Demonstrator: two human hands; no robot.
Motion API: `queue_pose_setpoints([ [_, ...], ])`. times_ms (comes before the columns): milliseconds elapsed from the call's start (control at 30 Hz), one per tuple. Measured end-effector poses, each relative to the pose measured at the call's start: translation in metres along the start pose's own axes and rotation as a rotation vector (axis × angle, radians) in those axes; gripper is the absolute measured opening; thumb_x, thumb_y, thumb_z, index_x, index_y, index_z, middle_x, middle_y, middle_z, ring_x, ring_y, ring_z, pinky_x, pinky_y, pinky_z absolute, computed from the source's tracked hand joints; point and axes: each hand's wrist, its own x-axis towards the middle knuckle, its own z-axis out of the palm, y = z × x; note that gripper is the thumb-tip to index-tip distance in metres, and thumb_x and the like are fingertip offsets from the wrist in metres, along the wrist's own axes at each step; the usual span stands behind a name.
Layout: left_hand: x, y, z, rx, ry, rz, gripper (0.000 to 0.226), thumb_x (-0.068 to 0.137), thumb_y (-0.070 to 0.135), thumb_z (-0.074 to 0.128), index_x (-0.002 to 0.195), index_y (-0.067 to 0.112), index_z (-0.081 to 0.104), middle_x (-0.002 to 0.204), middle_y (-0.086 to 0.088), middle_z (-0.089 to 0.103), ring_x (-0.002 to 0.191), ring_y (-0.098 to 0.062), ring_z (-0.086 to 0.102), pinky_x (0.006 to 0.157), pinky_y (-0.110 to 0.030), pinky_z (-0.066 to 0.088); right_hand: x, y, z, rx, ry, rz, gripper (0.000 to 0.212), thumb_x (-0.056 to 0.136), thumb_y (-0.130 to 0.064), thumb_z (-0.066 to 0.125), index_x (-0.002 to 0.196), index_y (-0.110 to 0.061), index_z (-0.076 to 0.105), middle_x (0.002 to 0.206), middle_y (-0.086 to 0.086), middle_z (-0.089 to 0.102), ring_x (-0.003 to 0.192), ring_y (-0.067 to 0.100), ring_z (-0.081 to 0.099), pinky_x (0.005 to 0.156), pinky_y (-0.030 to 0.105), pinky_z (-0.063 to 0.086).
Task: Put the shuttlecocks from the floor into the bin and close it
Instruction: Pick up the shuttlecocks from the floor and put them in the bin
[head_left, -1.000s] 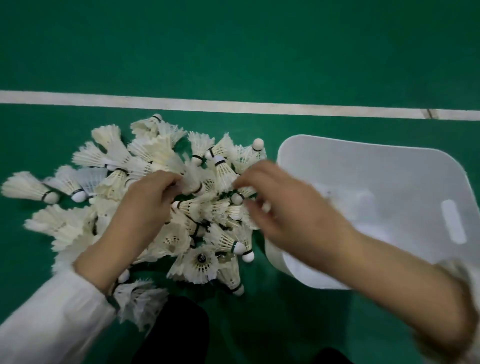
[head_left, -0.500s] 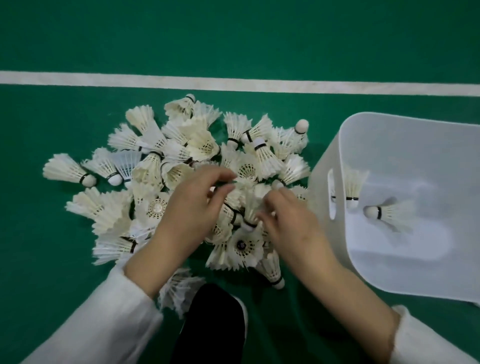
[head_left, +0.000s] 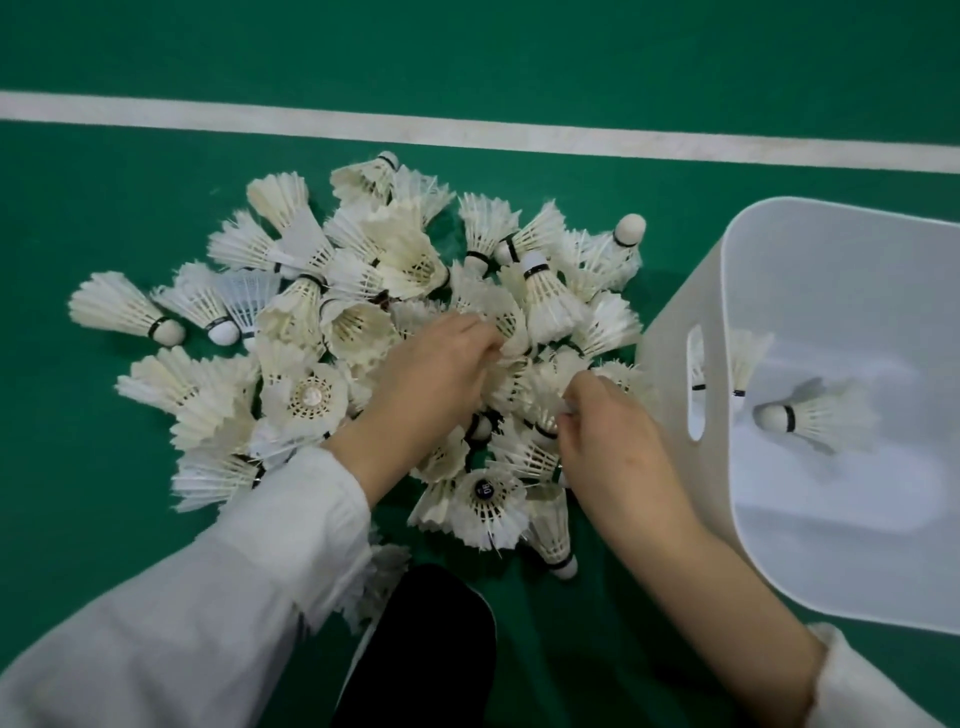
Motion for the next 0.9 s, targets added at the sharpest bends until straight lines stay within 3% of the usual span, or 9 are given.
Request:
queue_pose_setpoints([
  [167,-0.019,0.001,-0.036,-0.317,0.056,-0.216,0.009,0.092,0.02,0.05,0.083,0.019,0.05,0.082,0.008,0.055,0.078,-0.002,0.053,0.063,-0.011,0.043,-0.001,-0.008,-0.007,0.058,0.025,-0.05,0.014,0.093,-0.013,0.045,0.08,-0.018,0.042,0.069,-0.01,0.039,0.062,0.008,0.039,0.06,0.028,0.026],
  [300,-0.041,-0.003,-0.062,-0.363,0.1,-0.317,0.01,0.09,0.021,0.051,0.08,0.023,0.047,0.07,0.005,0.058,0.059,-0.005,0.054,0.052,-0.015,0.044,0.005,-0.018,-0.012,0.089,0.042,-0.083,0.008,0.093,-0.013,0.045,0.088,-0.015,0.052,0.08,-0.004,0.046,0.072,0.013,0.043,0.061,0.024,0.023],
  [400,-0.05,-0.014,-0.075,-0.246,0.192,-0.319,0.014,0.093,0.031,0.047,0.083,0.022,0.051,0.056,0.005,0.052,0.046,-0.011,0.045,0.044,-0.029,0.034,0.01,-0.02,-0.008,0.077,0.0,-0.084,0.017,0.095,-0.011,0.042,0.097,-0.01,0.058,0.086,-0.002,0.047,0.075,0.014,0.043,0.058,0.023,0.019],
  [467,-0.051,-0.025,-0.08,-0.101,0.21,-0.368,0.022,0.093,0.043,0.044,0.086,0.023,0.052,0.053,0.006,0.051,0.046,-0.012,0.046,0.046,-0.025,0.033,0.01,-0.018,-0.005,0.062,-0.013,-0.066,0.019,0.095,-0.011,0.041,0.099,-0.008,0.059,0.087,-0.001,0.048,0.075,0.014,0.043,0.059,0.023,0.019],
  [633,-0.04,-0.06,-0.069,0.234,0.058,-0.551,0.04,0.089,0.053,0.044,0.118,0.025,0.045,0.079,0.004,0.066,0.073,-0.025,0.061,0.056,-0.029,0.043,0.012,-0.018,-0.002,0.061,-0.008,-0.052,0.019,0.095,-0.013,0.043,0.099,-0.009,0.061,0.09,-0.002,0.049,0.077,0.013,0.043,0.059,0.021,0.02],
  [733,-0.032,-0.071,-0.056,0.297,-0.022,-0.606,0.041,0.089,0.053,0.043,0.115,0.023,0.05,0.091,-0.002,0.067,0.083,-0.028,0.061,0.056,-0.029,0.038,0.013,-0.018,-0.001,0.055,-0.009,-0.056,0.018,0.094,-0.013,0.044,0.097,-0.009,0.061,0.094,0.003,0.056,0.078,0.014,0.045,0.06,0.024,0.021],
  [900,-0.027,-0.069,-0.055,0.343,0.066,-0.596,0.033,0.094,0.041,0.041,0.097,0.014,0.061,0.078,-0.005,0.063,0.07,-0.03,0.056,0.057,-0.03,0.04,0.014,-0.016,-0.001,0.054,0.005,-0.069,0.018,0.095,-0.014,0.044,0.099,-0.009,0.061,0.096,0.004,0.057,0.079,0.014,0.046,0.061,0.023,0.023],
])
